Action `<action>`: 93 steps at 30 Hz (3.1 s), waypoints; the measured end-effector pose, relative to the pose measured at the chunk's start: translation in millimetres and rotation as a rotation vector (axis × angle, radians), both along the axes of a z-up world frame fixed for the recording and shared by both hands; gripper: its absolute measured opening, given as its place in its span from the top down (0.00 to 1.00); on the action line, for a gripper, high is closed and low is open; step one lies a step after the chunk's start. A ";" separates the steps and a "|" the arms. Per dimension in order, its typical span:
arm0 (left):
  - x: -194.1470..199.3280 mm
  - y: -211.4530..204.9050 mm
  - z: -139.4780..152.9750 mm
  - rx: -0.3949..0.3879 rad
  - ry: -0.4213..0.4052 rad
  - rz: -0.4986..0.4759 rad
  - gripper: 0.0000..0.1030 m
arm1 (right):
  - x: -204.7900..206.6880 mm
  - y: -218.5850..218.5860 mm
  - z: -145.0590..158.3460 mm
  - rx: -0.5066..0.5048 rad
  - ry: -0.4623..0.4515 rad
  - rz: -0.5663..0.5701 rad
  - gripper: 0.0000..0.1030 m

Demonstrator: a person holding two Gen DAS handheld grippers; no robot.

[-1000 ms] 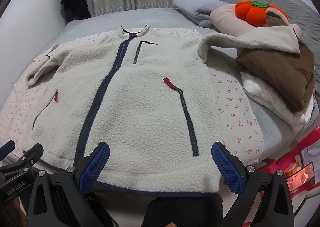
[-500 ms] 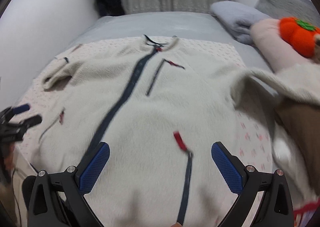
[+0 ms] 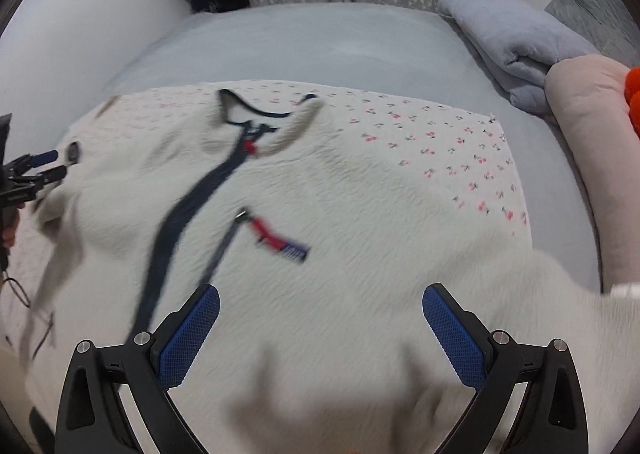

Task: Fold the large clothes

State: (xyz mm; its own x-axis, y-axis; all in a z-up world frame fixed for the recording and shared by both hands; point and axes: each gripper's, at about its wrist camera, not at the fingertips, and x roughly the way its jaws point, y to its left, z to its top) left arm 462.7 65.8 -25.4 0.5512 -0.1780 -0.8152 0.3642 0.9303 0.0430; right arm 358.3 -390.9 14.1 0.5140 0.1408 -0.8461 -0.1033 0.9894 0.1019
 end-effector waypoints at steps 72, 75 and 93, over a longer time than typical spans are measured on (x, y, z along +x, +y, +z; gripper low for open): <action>-24.4 254.9 -33.0 0.050 -0.130 0.657 0.89 | -20.8 181.9 -1.8 -0.186 -0.114 0.104 0.19; -76.2 288.9 10.4 -0.056 -0.334 0.795 0.89 | -27.7 193.2 2.1 -0.204 -0.120 0.129 0.19; -290.1 470.0 -68.3 -0.317 -0.269 1.259 0.38 | -38.3 246.5 -11.4 -0.109 -0.086 0.179 0.19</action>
